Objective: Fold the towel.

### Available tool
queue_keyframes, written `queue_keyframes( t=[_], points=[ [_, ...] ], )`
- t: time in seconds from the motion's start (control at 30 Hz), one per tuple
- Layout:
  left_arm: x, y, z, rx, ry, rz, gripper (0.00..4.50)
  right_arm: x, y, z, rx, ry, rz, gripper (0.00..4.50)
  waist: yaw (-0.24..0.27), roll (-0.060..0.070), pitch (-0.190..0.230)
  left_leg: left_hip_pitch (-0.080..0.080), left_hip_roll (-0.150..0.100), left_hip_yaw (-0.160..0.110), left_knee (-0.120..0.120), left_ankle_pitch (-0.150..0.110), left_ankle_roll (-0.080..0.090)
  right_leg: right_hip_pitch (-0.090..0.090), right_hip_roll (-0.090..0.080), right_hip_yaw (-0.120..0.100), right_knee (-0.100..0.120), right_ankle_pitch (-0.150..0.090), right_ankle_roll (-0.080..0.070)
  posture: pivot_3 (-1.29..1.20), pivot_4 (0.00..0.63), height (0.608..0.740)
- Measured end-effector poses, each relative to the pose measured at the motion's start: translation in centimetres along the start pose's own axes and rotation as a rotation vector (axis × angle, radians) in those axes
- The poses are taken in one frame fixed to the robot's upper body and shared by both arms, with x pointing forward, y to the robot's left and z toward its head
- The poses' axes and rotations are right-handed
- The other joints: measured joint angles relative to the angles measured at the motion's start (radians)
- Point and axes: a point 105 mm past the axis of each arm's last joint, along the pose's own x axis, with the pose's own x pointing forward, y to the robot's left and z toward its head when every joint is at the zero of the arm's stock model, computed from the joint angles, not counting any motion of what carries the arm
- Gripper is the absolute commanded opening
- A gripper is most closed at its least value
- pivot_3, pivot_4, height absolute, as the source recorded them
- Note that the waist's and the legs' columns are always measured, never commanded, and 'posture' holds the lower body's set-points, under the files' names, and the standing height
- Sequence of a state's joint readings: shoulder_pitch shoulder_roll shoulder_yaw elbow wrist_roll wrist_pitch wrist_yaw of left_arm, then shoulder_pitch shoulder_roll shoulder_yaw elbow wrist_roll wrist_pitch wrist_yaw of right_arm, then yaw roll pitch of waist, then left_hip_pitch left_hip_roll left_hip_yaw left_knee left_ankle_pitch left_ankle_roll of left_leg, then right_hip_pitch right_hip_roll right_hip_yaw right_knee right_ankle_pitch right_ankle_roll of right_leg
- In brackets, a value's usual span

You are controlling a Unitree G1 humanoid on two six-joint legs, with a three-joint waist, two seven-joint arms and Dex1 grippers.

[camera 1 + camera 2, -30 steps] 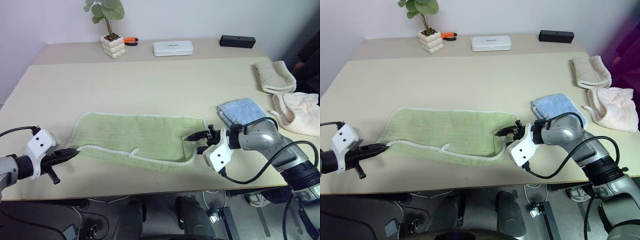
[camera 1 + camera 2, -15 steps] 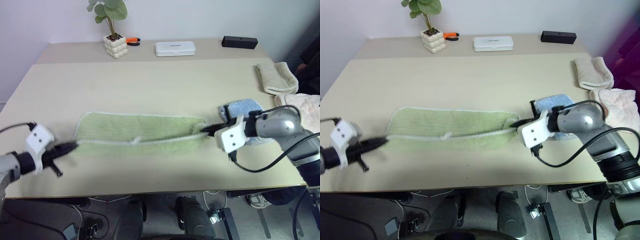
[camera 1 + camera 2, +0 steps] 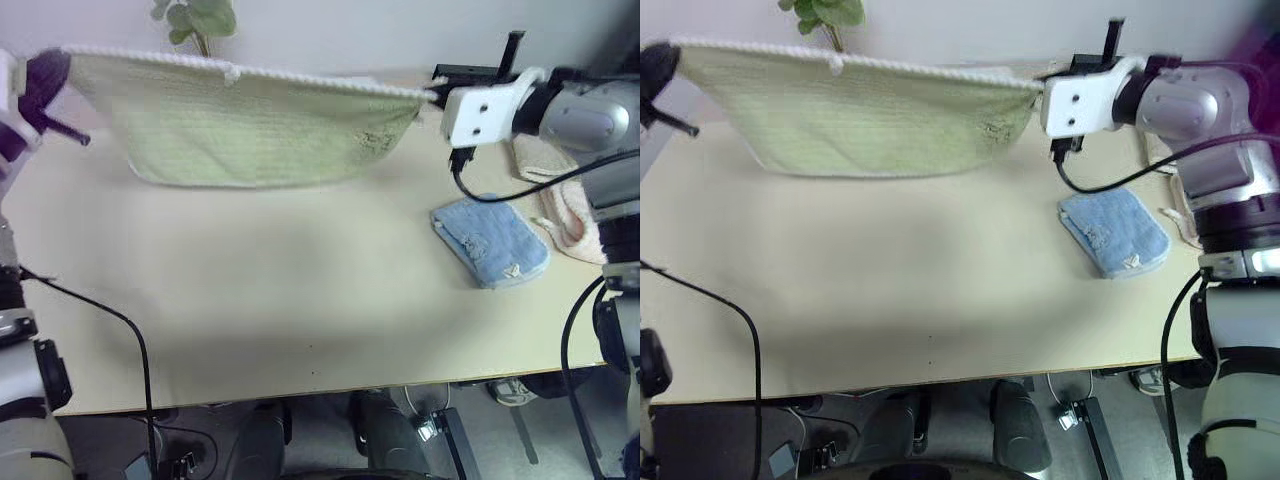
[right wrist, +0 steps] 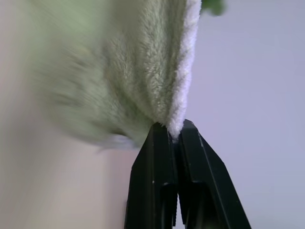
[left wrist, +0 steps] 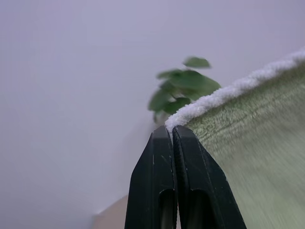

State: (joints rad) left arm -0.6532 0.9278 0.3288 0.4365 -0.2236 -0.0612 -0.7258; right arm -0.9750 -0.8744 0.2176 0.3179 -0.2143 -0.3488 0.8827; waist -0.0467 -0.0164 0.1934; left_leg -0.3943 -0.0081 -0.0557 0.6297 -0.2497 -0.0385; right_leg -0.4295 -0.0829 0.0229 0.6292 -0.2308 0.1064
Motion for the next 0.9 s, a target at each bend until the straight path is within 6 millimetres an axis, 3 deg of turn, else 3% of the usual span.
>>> queue_keyframes(
  t=[0.13, 0.2, 0.3, 0.4, 0.6, 0.77, 0.9],
  points=[
    [-4.1, -4.4, -5.8, -0.12, 0.207, -0.215, 0.0, -0.2, 5.6, 0.9, 0.169, -0.057, 0.204, 0.05, -0.004, 0.0, 0.001, -0.003, 0.001, 0.001, 0.003, -0.004, 0.006, -0.003, 0.001, 0.0, 0.001, 0.0, 0.0, 0.0, 0.15, 0.738],
    [-8.3, -6.3, -7.7, -0.148, 0.345, -0.359, 0.0, -1.8, 9.1, 2.3, 0.251, -0.09, 0.366, 0.05, -0.004, 0.0, 0.001, -0.001, 0.003, 0.0, 0.003, -0.004, 0.007, -0.003, 0.001, 0.0, 0.001, 0.0, -0.001, 0.0, 0.15, 0.738],
    [-12.9, -8.9, -9.1, -0.206, 0.501, -0.531, 0.0, -4.5, 13.8, 4.0, 0.407, -0.114, 0.621, 0.05, 0.01, 0.001, 0.002, 0.003, 0.004, 0.0, 0.003, -0.004, 0.007, 0.002, 0.001, -0.001, 0.002, -0.001, -0.001, 0.0, 0.15, 0.738],
    [-14.7, -9.9, -9.2, -0.235, 0.574, -0.604, 0.0, -6.1, 14.8, 5.4, 0.471, -0.132, 0.735, 0.05, 0.026, 0.001, 0.002, 0.004, 0.005, 0.0, 0.009, -0.004, 0.007, 0.004, 0.003, -0.002, 0.001, -0.001, -0.008, 0.0, 0.15, 0.738],
    [-14.7, -9.6, -8.8, -0.231, 0.59, -0.618, 0.0, -6.3, 14.6, 6.1, 0.5, -0.142, 0.75, 0.05, 0.033, 0.0, 0.002, 0.003, 0.005, 0.0, 0.014, -0.004, 0.006, 0.006, 0.002, -0.004, 0.001, -0.001, -0.009, 0.0, 0.15, 0.738],
    [-11.0, -9.1, -9.2, -0.184, 0.523, -0.587, 0.0, -4.0, 13.7, 4.0, 0.497, -0.083, 0.663, 0.05, 0.034, 0.0, 0.002, 0.002, 0.005, 0.0, 0.015, -0.004, 0.006, 0.006, 0.003, -0.004, 0.002, 0.001, -0.006, 0.0, 0.15, 0.738],
    [-7.5, -9.4, -10.1, -0.157, 0.47, -0.557, 0.0, -2.4, 14.3, 2.0, 0.511, -0.026, 0.644, 0.05, 0.033, 0.0, 0.001, 0.002, 0.004, 0.0, 0.016, -0.004, 0.006, 0.005, 0.003, -0.004, 0.003, 0.003, -0.003, 0.0, 0.15, 0.738]
  ],
)
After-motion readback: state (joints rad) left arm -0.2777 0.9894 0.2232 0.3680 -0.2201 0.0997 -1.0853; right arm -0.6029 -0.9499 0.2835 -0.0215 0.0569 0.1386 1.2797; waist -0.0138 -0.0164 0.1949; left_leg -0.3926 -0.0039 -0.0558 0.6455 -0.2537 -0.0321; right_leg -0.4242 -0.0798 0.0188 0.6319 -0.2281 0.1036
